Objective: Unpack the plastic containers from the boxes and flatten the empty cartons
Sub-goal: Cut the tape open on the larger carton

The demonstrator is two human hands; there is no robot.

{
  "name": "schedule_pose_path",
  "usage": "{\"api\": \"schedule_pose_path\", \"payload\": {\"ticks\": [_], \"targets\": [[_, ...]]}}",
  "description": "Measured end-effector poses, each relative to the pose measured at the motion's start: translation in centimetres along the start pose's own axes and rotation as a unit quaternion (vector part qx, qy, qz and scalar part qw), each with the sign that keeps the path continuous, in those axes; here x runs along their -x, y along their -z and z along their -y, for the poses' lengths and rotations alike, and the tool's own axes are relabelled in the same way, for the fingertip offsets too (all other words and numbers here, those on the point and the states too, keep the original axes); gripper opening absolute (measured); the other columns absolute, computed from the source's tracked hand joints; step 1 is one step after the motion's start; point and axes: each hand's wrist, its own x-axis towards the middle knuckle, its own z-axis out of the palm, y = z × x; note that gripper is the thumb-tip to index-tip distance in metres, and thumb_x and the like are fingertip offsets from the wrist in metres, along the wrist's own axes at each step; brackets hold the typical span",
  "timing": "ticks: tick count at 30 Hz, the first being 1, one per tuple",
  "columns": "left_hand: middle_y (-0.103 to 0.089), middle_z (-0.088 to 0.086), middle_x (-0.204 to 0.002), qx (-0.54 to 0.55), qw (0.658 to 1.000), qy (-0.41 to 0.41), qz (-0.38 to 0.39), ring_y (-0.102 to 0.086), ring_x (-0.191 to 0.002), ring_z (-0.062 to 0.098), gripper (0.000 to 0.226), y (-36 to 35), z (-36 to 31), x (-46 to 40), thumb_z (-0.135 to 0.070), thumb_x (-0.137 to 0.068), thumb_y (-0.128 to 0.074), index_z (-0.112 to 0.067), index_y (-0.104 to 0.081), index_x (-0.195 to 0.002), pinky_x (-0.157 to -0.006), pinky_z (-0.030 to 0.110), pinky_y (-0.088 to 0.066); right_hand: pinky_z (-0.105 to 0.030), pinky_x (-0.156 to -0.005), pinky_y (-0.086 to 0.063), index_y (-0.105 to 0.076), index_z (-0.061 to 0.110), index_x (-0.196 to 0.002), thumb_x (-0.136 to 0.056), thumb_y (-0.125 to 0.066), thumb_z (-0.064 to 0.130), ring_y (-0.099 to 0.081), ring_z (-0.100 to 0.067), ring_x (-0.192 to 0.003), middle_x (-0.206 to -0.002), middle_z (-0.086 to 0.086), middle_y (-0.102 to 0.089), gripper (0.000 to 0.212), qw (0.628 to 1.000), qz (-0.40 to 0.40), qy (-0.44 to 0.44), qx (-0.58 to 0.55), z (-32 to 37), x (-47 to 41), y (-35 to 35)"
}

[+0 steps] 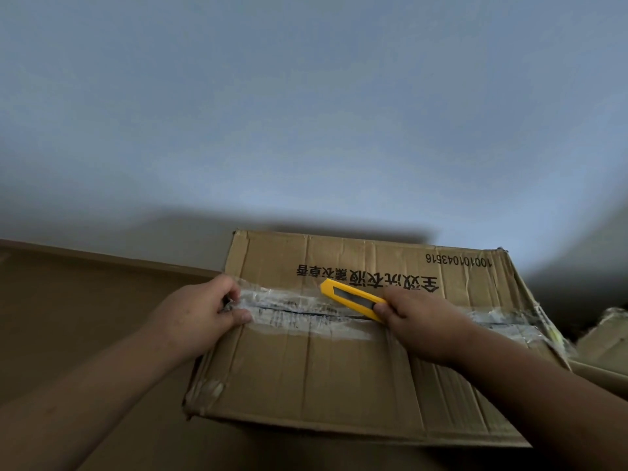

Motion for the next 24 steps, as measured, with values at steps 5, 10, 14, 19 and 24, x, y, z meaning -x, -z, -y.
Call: {"api": "schedule_pose_path", "payload": {"ticks": [5,10,14,19,24], "targets": [[-0.058,-0.008,-0.075,0.003,1.0,0.004,-0.005,-0.054,-0.07,0.006,0.026,-0.2,0.2,-0.3,-0.048,-0.084,-0.07,-0.032,-0.05,-0.089,-0.06,0.03,-0.041,-0.027,-0.064,-0.042,-0.048,0.032,-0.098,-0.104,-0.034,0.045,-0.053,-0.008,-0.075,-0.084,0.007,-0.056,0.02,0.997,0.014,0.022,0.067,-0.4,0.3,0.6],[-0.058,-0.008,-0.073,0.007,1.0,0.013,-0.01,-0.055,-0.07,0.007,0.026,-0.3,0.5,-0.3,-0.047,-0.083,-0.072,-0.032,-0.05,-0.085,-0.059,0.029,-0.041,-0.03,-0.061,-0.041,-0.051,0.028,-0.088,-0.103,-0.041,0.04,-0.056,-0.012,-0.073,-0.082,0.006,-0.062,0.021,0.999,-0.012,-0.013,-0.034,-2.2,0.2,1.4],[-0.059,-0.008,-0.075,0.008,1.0,0.013,-0.012,-0.055,-0.07,0.006,0.025,-0.2,0.4,-0.2,-0.047,-0.083,-0.071,-0.032,-0.051,-0.087,-0.056,0.028,-0.038,-0.033,-0.058,-0.046,-0.058,0.031,-0.089,-0.099,-0.052,0.035,-0.06,-0.013,-0.067,-0.081,0.006,-0.069,0.013,0.99,-0.058,-0.009,-0.126,-3.4,0.8,1.6],[-0.059,-0.006,-0.073,0.007,1.0,0.013,-0.009,-0.055,-0.07,0.008,0.026,-0.4,0.4,0.0,-0.046,-0.083,-0.071,-0.029,-0.053,-0.09,-0.055,0.028,-0.036,-0.036,-0.075,-0.054,-0.052,0.04,-0.113,-0.1,-0.05,0.03,-0.065,-0.009,-0.082,-0.088,0.01,-0.068,0.016,0.993,-0.048,0.008,-0.108,-4.3,1.4,2.7],[-0.06,-0.006,-0.072,0.015,1.0,0.016,-0.012,-0.055,-0.069,0.009,0.025,-0.5,0.6,-0.1,-0.045,-0.082,-0.072,-0.029,-0.054,-0.088,-0.055,0.028,-0.035,-0.037,-0.09,-0.054,-0.045,0.048,-0.137,-0.1,-0.051,0.01,-0.07,-0.007,-0.094,-0.1,0.007,-0.073,0.053,0.983,0.025,0.048,-0.173,-5.9,3.0,5.7]]}}
